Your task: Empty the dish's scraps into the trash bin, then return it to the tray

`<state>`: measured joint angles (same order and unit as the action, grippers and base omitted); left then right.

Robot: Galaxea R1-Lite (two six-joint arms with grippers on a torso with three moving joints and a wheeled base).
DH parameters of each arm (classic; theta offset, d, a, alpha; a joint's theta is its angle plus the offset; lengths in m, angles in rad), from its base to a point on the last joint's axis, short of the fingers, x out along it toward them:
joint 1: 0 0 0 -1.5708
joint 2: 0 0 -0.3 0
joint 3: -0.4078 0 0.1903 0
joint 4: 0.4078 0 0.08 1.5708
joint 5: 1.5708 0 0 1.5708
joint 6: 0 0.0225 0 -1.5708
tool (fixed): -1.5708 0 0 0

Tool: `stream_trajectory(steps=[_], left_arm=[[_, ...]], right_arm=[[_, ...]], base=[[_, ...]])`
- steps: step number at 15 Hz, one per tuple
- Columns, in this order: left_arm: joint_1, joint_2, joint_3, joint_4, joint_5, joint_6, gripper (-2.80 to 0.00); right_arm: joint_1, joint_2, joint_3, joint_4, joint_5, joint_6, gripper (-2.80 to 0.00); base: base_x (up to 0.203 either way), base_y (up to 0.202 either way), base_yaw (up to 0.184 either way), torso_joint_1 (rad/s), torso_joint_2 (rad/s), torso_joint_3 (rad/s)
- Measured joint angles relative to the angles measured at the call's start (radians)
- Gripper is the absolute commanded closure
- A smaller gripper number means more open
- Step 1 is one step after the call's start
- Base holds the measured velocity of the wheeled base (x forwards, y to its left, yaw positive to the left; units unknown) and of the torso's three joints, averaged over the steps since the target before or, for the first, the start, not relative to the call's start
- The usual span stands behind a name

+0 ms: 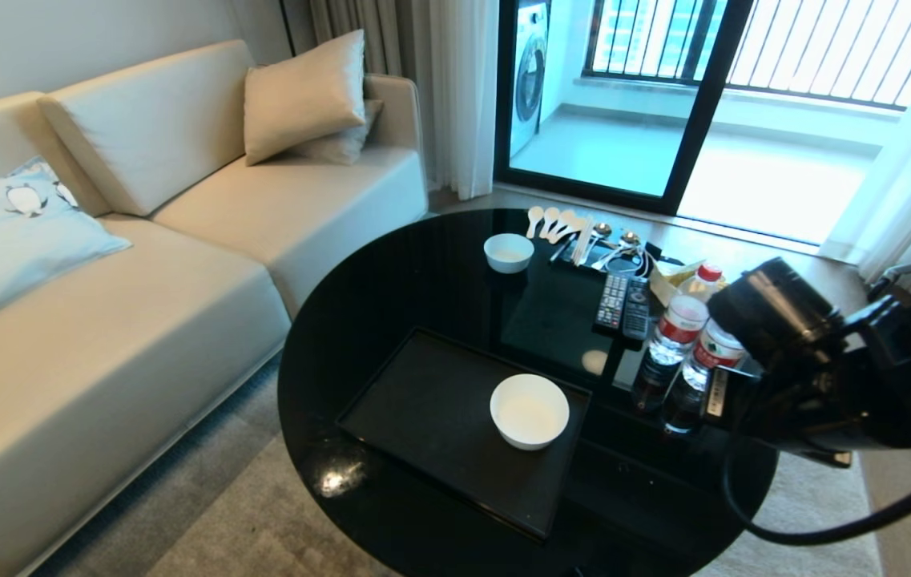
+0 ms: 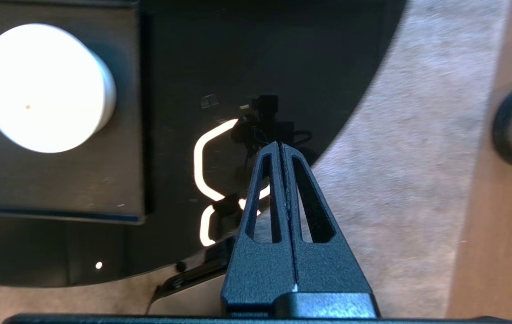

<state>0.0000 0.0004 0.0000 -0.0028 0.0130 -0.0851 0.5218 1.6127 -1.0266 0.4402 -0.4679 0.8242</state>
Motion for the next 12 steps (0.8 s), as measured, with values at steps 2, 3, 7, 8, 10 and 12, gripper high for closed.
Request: stream_trajectory(steps=[2,3,7,8,10,12], left_arm=[[0.0,0.0,0.0,0.0,0.0,0.0,0.0],[0.0,0.0,0.0,0.0,0.0,0.0,0.0],[0.0,0.0,0.0,0.0,0.0,0.0,0.0],[0.0,0.0,0.0,0.0,0.001,0.0,0.0],[0.0,0.0,0.0,0.0,0.0,0.0,0.0],[0.0,0.0,0.0,0.0,0.0,0.0,0.0]], right_arm=[[-0.052,-0.103,0.076,0.0,-0.001,-0.065,0.0],[-0.073,-0.158,0.118,-0.001,-0.001,-0.101,0.0],[-0.156,-0.412,0.295,-0.001,-0.001,-0.26,0.0],[-0.183,-0.477,0.341,0.0,-0.001,-0.302,0.0],[-0.258,-0.607,0.431,0.001,-0.001,-0.389,0.0],[-0.331,-0.729,0.517,-0.003,-0.001,-0.472,0.0]], base=[[0.0,0.0,0.0,0.0,0.0,0.0],[0.0,0.0,0.0,0.0,0.0,0.0],[0.0,0.0,0.0,0.0,0.0,0.0],[0.0,0.0,0.0,0.0,0.0,0.0],[0.0,0.0,0.0,0.0,0.0,0.0],[0.0,0.0,0.0,0.0,0.0,0.0]])
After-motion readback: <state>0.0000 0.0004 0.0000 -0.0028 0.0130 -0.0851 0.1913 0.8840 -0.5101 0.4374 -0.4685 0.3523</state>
